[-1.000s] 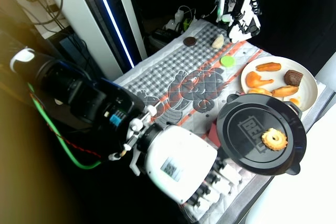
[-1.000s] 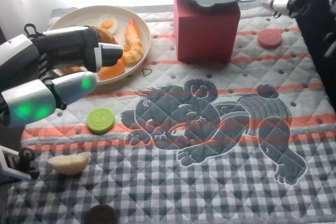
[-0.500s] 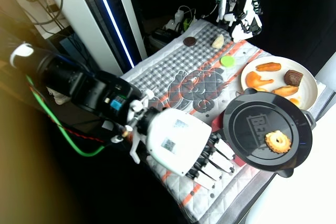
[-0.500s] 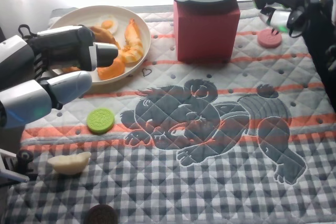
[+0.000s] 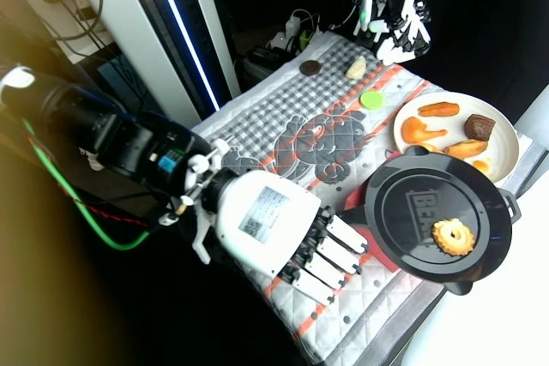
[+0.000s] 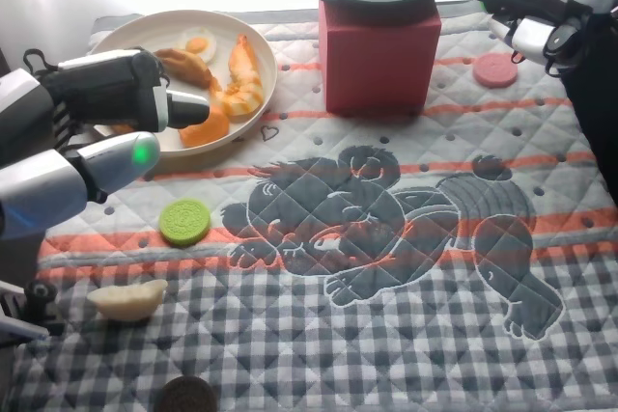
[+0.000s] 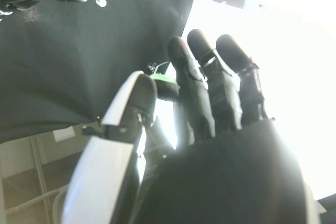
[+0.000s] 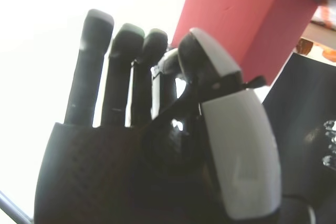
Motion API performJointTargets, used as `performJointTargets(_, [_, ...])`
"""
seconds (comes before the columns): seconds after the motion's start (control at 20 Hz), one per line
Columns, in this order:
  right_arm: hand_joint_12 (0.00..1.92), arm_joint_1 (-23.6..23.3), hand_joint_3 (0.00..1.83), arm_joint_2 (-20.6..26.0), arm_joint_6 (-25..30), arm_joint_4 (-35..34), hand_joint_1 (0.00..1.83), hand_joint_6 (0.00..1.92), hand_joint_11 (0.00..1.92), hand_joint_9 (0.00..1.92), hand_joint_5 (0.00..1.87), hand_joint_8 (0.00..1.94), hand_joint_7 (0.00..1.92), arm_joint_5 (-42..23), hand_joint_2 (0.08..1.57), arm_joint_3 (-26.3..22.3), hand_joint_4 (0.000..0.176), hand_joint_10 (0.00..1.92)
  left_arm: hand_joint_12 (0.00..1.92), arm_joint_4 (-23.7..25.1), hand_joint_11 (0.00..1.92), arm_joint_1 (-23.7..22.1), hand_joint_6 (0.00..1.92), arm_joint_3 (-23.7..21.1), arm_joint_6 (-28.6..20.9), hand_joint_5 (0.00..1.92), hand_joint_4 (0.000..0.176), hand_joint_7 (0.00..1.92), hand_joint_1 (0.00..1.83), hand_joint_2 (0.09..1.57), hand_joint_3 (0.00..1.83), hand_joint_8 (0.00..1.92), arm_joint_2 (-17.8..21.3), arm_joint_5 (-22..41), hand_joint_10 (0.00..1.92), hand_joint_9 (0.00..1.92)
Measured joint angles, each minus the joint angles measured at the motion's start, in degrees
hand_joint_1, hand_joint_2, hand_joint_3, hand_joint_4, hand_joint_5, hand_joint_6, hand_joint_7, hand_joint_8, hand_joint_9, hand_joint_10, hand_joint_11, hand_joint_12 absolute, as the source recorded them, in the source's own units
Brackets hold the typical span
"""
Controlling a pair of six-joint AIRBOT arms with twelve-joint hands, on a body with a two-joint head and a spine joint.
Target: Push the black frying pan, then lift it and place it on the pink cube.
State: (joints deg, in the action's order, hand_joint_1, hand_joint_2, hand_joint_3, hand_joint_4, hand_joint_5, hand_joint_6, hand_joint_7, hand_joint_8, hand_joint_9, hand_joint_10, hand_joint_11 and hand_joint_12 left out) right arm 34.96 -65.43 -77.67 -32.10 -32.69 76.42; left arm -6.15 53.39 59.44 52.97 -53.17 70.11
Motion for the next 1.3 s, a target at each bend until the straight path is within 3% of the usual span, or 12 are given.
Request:
performJointTargets(0.2, [1.92, 1.0, 0.33, 0.9, 0.0, 0.6, 0.97, 1.91, 0.71, 0.7, 0.5, 1.8, 0.47, -0.3, 1.29, -1.5, 0.02, 1.92, 1.64, -0.3, 0.0, 0.1, 1.77, 0.0, 0.0, 0.44, 0.0, 0.77, 0.9, 1.44, 0.0, 0.04, 0.2, 0.2, 0.72, 0.41])
performJointTargets(0.5, [1.92, 2.7, 0.09, 2.3, 0.0, 0.5, 0.6, 1.89, 0.6, 0.66, 0.43, 1.81, 0.63, -2.0, 1.43, -3.6, 0.169, 1.92, 1.57, -0.3, 0.0, 0.4, 1.77, 0.0, 0.0, 0.43, 0.0, 0.73, 0.89, 1.44, 0.0, 0.02, 0.2, 0.5, 0.56, 0.42])
performJointTargets(0.55, [1.92, 3.0, 0.08, 2.6, 0.0, 0.9, 0.64, 1.87, 0.63, 0.7, 0.45, 1.83, 0.66, -2.5, 1.42, -4.1, 0.126, 1.92, 1.55, -0.4, 0.0, 0.5, 1.78, 0.0, 0.0, 0.43, 0.0, 0.72, 0.87, 1.45, 0.0, 0.02, 0.2, 0.5, 0.54, 0.41])
performJointTargets(0.6, [1.92, 3.4, 0.07, 2.9, 0.0, 0.9, 0.64, 1.87, 0.62, 0.71, 0.45, 1.85, 0.66, -3.1, 1.42, -4.6, 0.129, 1.92, 1.57, -0.5, 0.0, 0.6, 1.78, 0.0, 0.0, 0.43, 0.0, 0.72, 0.87, 1.45, 0.0, 0.02, 0.2, 0.5, 0.54, 0.43])
performJointTargets(0.65, [1.92, 3.9, 0.04, 3.3, 0.0, 1.3, 0.45, 1.88, 0.6, 0.68, 0.58, 1.83, 0.66, -3.6, 1.44, -5.3, 0.0, 1.91, 1.62, -0.9, 0.0, 1.0, 1.78, -0.1, 0.0, 0.43, 0.0, 0.72, 0.88, 1.45, 0.0, 0.02, 0.2, 0.9, 0.56, 0.45])
performJointTargets(0.75, [1.92, 4.4, 0.02, 4.0, 0.0, 1.9, 0.61, 1.89, 0.56, 0.66, 0.43, 1.85, 0.64, -3.9, 1.47, -6.3, 0.111, 1.92, 1.62, -1.0, 0.0, 1.2, 1.78, -0.1, 0.0, 0.43, 0.0, 0.72, 0.87, 1.45, 0.0, 0.01, 0.2, 0.9, 0.6, 0.43])
performJointTargets(0.95, [1.92, 5.0, 0.01, 4.7, 0.0, 2.8, 0.62, 1.92, 0.5, 0.61, 0.39, 1.94, 0.58, -5.0, 1.49, -7.5, 0.084, 1.92, 1.55, -1.6, 0.0, 1.7, 1.79, -0.1, 0.0, 0.42, 0.0, 0.72, 0.87, 1.45, 0.0, 0.01, 0.2, 1.6, 0.55, 0.44])
performJointTargets(1.0, [1.92, 5.3, 0.0, 4.8, 0.1, 3.1, 0.54, 1.92, 0.29, 0.42, 0.35, 1.72, 0.42, -5.4, 1.5, -7.8, 0.158, 1.78, 1.55, -1.7, 0.0, 1.8, 1.78, -0.1, 0.0, 0.43, 0.0, 0.73, 0.88, 1.45, 0.0, 0.01, 0.2, 1.5, 0.55, 0.45])
performJointTargets(1.05, [1.77, 5.3, 0.0, 4.7, 0.0, 3.0, 0.41, 1.18, 0.1, 0.24, 0.07, 1.18, 0.22, -5.0, 1.4, -7.8, 0.021, 1.38, 1.57, -1.9, 0.0, 1.8, 1.77, -0.1, 0.0, 0.43, 0.0, 0.73, 0.87, 1.45, 0.0, 0.01, 0.2, 1.4, 0.56, 0.45])
performJointTargets(1.1, [1.71, 5.3, 0.0, 4.8, 0.0, 3.0, 0.37, 0.91, 0.05, 0.22, 0.04, 0.97, 0.22, -5.0, 1.37, -7.8, 0.0, 1.24, 1.57, -2.0, 0.0, 1.8, 1.77, -0.1, 0.0, 0.43, 0.0, 0.73, 0.87, 1.45, 0.0, 0.01, 0.2, 1.6, 0.57, 0.45])
performJointTargets(1.2, [1.14, 5.3, 0.0, 4.8, 0.0, 3.0, 0.46, 0.07, 0.0, 0.09, 0.0, 0.2, 0.1, -5.6, 1.23, -7.8, 0.055, 0.48, 1.6, -1.9, 0.0, 1.8, 1.77, -0.2, 0.0, 0.44, 0.0, 0.73, 0.87, 1.44, 0.0, 0.01, 0.2, 1.7, 0.61, 0.42])
performJointTargets(1.3, [1.09, 5.3, 0.0, 4.8, 0.0, 3.0, 0.48, 0.0, 0.0, 0.15, 0.0, 0.02, 0.14, -5.7, 1.21, -7.8, 0.066, 0.24, 1.57, -1.8, 0.0, 1.8, 1.78, -0.3, 0.0, 0.43, 0.0, 0.72, 0.86, 1.45, 0.0, 0.01, 0.2, 1.7, 0.61, 0.42])
